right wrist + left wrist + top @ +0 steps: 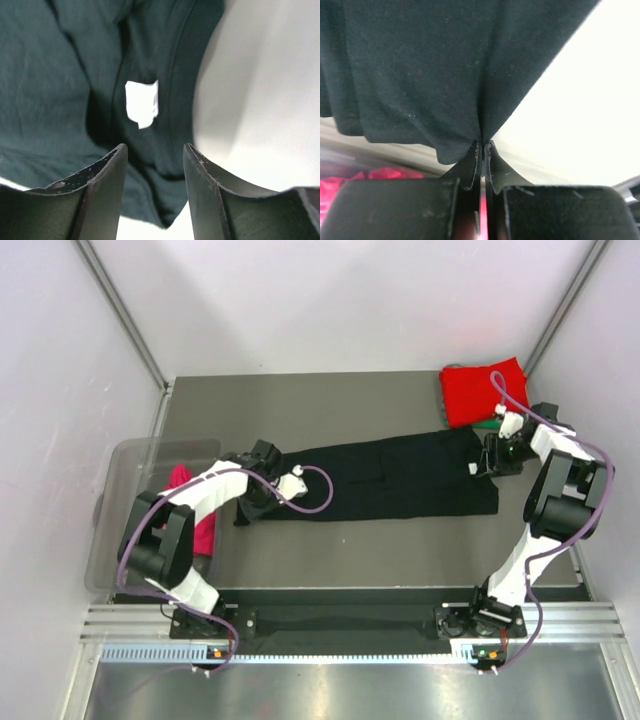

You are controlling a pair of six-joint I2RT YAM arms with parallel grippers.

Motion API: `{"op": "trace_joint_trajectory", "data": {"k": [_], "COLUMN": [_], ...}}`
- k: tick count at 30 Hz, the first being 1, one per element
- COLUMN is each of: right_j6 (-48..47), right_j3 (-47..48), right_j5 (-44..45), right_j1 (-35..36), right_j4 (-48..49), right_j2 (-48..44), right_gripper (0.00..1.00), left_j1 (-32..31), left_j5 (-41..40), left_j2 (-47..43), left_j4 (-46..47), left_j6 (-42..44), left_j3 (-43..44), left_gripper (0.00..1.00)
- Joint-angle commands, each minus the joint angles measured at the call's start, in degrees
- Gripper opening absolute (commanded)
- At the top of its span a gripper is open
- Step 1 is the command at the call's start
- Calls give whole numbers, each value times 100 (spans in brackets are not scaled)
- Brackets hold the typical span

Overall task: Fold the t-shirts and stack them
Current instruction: Fold the tshirt

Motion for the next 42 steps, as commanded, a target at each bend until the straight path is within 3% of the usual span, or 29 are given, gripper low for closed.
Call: {"op": "trace_joint_trajectory", "data": {"k": [1, 7, 19, 29, 32, 37, 42], "right_j6": [81, 89, -16, -103, -191, -473, -798], "right_j3": [438, 877, 2011, 1828, 1740, 1678, 2020], "right_j5": [-141, 105, 254, 368, 614, 773, 913], "right_j1": [-5, 258, 811, 1041, 1120, 1365, 1769], "right_j4": [247, 371, -50, -183, -270, -367, -447], "right_j2": [229, 598, 1600, 1654, 1697, 1697, 1715], "right_gripper": [49, 50, 49, 48, 38, 0, 0], "left_j1": [-182, -647, -842, -850, -850, -842, -885], "left_j5": [188, 153, 144, 100, 179, 345, 819], "left_j2": [-459, -1021, -1865, -1901, -1875, -1814, -1717], "left_j4": [-603, -1165, -2000, -2001, -2027, -2080, -2229], "left_j6": [-197, -425, -803, -856, -891, -892, -813], "left_j3": [-137, -532, -814, -911, -815, -692, -507], "left_gripper": [0, 0, 0, 0, 0, 0, 0]}}
